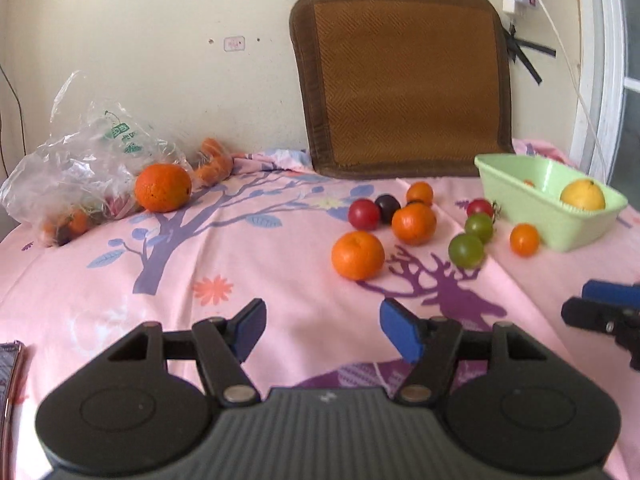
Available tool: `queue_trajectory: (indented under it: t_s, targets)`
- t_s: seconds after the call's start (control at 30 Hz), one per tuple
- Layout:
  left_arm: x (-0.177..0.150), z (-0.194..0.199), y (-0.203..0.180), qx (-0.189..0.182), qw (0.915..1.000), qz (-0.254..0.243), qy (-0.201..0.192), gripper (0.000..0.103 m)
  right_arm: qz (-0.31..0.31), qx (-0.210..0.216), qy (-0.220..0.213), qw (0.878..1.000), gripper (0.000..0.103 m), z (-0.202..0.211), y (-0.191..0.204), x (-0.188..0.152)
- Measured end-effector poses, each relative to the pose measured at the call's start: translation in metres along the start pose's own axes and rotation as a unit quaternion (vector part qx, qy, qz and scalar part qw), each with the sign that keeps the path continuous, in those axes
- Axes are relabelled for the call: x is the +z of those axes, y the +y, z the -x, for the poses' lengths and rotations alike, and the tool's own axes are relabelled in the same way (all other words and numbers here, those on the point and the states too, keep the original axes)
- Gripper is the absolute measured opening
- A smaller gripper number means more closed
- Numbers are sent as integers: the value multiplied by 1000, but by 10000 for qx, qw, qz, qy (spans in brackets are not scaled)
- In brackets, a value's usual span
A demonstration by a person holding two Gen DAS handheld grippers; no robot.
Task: Organize fruits
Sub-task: 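Grasp another mandarin with the left gripper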
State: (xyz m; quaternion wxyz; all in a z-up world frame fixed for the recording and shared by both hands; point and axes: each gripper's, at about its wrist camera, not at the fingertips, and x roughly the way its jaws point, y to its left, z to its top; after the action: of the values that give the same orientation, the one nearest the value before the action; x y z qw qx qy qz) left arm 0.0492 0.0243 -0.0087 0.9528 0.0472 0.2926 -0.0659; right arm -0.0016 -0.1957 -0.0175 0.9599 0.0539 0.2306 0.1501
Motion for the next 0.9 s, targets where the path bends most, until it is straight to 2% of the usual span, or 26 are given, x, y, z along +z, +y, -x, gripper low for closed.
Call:
queue_trajectory:
  t_s: [0.03, 0.17, 0.27, 0.33, 0.43, 0.57, 0.7, 0.77, 0.8, 0.9]
  targets:
    - [-1, -4, -1, -6, 9999, -46, 129, 63, -5, -27, 19, 10000, 43, -1, 0, 0]
    - [5, -4, 2, -238, 9997, 45, 21, 64, 99, -44, 97, 9999, 43, -9, 3, 5]
    - [21, -9, 4, -426, 9990, 69, -84, 64, 411, -38, -17, 9991, 43, -20, 12, 17]
    - [30, -17, 5, -655, 9978, 39, -77, 69, 683, -8, -16, 9977, 43, -33, 18, 25]
    - [38, -37, 4, -662, 9977, 50, 106, 69, 920, 67, 123, 9957, 43, -55, 23, 33]
    - [39, -49, 0, -747, 9971, -8, 118, 69, 1088, 137, 320, 9935, 44, -76, 26, 39]
    - [38, -59, 1, -700, 9973, 37, 227, 59, 1131, 170, 618, 9915, 43, -93, 25, 40]
    - [38, -63, 4, -737, 9967, 128, 312, 45, 1056, 197, 727, 9916, 32, -95, 24, 40]
    - [38, -62, 5, -813, 9961, 144, 311, 38, 1058, 169, 702, 9918, 30, -93, 23, 39]
    - [35, -56, 1, -818, 9960, 153, 318, 38, 954, 148, 588, 9936, 30, -77, 20, 35]
